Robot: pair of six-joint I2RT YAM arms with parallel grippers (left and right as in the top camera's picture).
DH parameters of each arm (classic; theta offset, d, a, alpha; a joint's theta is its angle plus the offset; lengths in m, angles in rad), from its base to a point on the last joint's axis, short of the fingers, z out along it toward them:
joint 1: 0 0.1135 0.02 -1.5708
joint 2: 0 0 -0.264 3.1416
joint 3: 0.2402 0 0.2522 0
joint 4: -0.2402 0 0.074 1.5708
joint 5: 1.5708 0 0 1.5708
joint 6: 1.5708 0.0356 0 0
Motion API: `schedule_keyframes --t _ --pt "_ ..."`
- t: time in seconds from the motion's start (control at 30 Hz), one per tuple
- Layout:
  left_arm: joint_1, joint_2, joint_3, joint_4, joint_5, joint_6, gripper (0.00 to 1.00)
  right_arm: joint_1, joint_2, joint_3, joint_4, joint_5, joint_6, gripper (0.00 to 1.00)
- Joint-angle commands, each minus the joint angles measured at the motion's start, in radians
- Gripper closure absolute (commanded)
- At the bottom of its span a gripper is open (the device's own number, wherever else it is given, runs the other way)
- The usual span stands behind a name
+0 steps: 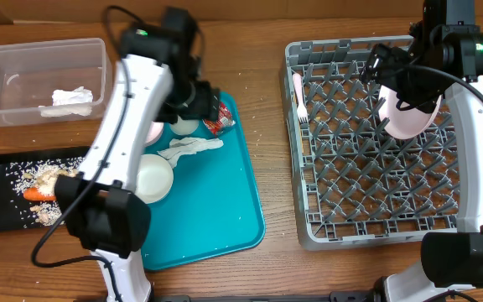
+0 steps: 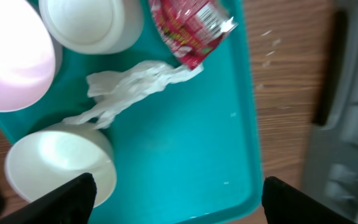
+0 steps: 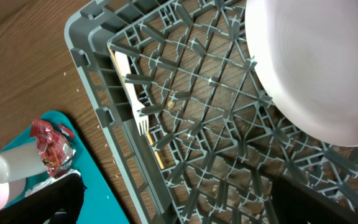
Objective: Sort waste into correct bins and load items into the dishwasher rack
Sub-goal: 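Return the left gripper to the tray and grasp the remaining tissue, then carry the remaining tissue to the clear bin and release it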
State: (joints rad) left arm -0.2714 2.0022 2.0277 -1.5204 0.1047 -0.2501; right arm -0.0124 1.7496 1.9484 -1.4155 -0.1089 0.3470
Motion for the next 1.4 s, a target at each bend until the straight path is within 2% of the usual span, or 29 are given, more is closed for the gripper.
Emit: schedule_keyframes --t 0.0,0.1,0.27,0.53,0.73,1.03,1.07,1.2,1.23,1.3,1.33,1.37 --pt "-0.052 0.014 -0.069 0.013 -0.231 0.026 0.09 -0.002 -0.005 0.009 0.003 -0.008 0.006 0.0" --pt "-0.072 0.016 -0.131 0.06 -0.262 0.023 0.09 -0.002 -0.005 0.009 0.003 -0.008 0.006 0.0" --pt "-0.077 0.016 -0.276 0.229 -0.274 0.012 0.09 -0.002 -0.005 0.009 0.003 -0.008 0.006 0.0" --pt "-0.082 0.016 -0.444 0.393 -0.282 0.079 0.09 -0.002 -0.005 0.009 0.003 -0.008 0.006 0.0" --pt "-0.082 0.019 -0.552 0.519 -0.308 0.078 0.09 -0.002 -0.005 0.009 0.003 -0.008 0.006 0.0" --pt "-0.084 0.019 -0.652 0.599 -0.294 0.079 0.12 -0.002 -0.005 0.009 0.003 -0.008 0.006 0.0" --pt "-0.084 0.019 -0.657 0.6 -0.286 0.079 0.14 -0.002 -0.005 0.009 0.003 -0.008 0.006 0.0" --pt "-0.088 0.019 -0.659 0.598 -0.238 0.079 0.38 -0.002 -0.005 0.009 0.003 -0.008 0.006 0.0" --pt "-0.093 0.019 -0.658 0.598 -0.22 0.079 0.59 -0.002 -0.005 0.009 0.003 -0.008 0.006 0.0" --pt "-0.103 0.019 -0.657 0.597 -0.208 0.078 0.85 -0.002 -0.005 0.009 0.003 -0.008 0.006 0.0" --pt "-0.11 0.019 -0.656 0.596 -0.207 0.076 0.94 -0.002 -0.005 0.009 0.003 -0.008 0.006 0.0" --pt "-0.117 0.019 -0.653 0.591 -0.208 0.069 0.96 -0.002 -0.005 0.009 0.003 -0.008 0.006 0.0"
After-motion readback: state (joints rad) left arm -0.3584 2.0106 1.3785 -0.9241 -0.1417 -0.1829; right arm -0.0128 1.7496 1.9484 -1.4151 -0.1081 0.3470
